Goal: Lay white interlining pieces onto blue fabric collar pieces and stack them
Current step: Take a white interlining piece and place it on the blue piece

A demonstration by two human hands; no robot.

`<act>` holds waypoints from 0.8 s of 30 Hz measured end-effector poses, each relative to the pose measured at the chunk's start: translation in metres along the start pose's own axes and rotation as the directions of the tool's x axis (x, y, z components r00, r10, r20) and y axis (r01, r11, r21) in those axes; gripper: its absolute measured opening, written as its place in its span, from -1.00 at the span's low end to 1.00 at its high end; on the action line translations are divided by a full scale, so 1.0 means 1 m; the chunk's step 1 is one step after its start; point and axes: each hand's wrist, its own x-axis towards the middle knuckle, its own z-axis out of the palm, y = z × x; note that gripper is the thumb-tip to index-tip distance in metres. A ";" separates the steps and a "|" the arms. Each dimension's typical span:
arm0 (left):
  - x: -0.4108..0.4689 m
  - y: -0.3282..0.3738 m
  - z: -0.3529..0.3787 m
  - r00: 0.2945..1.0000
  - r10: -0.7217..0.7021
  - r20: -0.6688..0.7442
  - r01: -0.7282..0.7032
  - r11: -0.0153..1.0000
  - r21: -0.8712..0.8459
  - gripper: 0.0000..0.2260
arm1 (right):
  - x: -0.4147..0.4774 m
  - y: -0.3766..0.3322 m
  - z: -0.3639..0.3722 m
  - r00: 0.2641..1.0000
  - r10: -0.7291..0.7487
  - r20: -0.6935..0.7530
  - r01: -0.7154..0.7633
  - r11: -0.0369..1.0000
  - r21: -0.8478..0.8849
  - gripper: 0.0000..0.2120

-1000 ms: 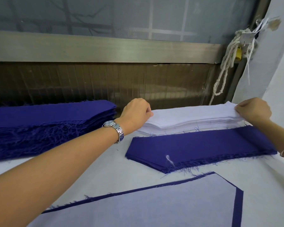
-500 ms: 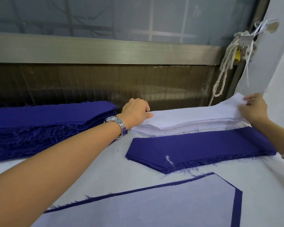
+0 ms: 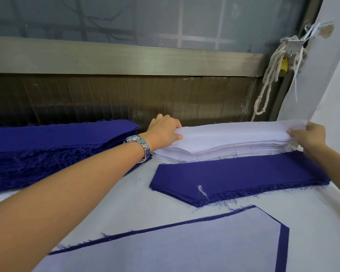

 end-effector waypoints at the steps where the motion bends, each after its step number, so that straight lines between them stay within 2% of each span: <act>1: -0.001 -0.001 0.001 0.999 0.008 -0.040 -0.008 1.000 -0.004 -0.69 | 0.000 0.000 0.000 1.000 0.000 0.006 0.000 1.000 0.004 -0.58; 5: -0.006 -0.002 0.004 0.985 0.018 -0.169 -0.022 1.000 -0.021 -0.77 | -0.001 0.000 -0.001 0.999 -0.025 0.026 0.025 1.000 -0.014 -0.65; 8: -0.009 -0.001 0.007 0.976 0.035 -0.216 -0.038 0.999 -0.011 -0.80 | -0.005 -0.004 -0.003 0.997 -0.068 0.038 0.071 0.995 -0.071 -0.77; 10: -0.010 0.000 0.005 0.972 0.033 -0.233 -0.045 0.998 -0.047 -0.81 | -0.007 -0.008 -0.004 0.994 -0.102 0.040 0.105 0.991 -0.083 -0.77; 13: -0.013 0.001 -0.005 0.973 -0.011 -0.231 -0.037 0.979 -0.201 -0.77 | -0.009 -0.016 -0.007 0.986 -0.161 0.041 0.164 0.982 -0.093 -0.80; 16: -0.019 0.001 -0.019 0.973 -0.071 -0.221 -0.032 0.902 -0.430 -0.76 | -0.009 -0.025 -0.012 0.981 -0.193 0.035 0.195 0.979 -0.055 -0.77; 19: -0.027 -0.003 -0.032 0.972 -0.112 -0.206 -0.013 0.852 -0.523 -0.68 | -0.012 -0.035 -0.019 0.977 -0.209 0.035 0.210 0.977 -0.024 -0.81; 21: -0.037 -0.006 -0.043 0.970 -0.132 -0.205 -0.007 0.825 -0.565 -0.58 | -0.016 -0.042 -0.022 0.977 -0.211 0.029 0.212 0.977 -0.002 -0.75; 24: -0.055 -0.015 -0.056 0.975 -0.154 -0.159 0.014 0.758 -0.652 -0.59 | -0.025 -0.054 -0.027 0.978 -0.207 0.037 0.206 0.978 0.014 -0.69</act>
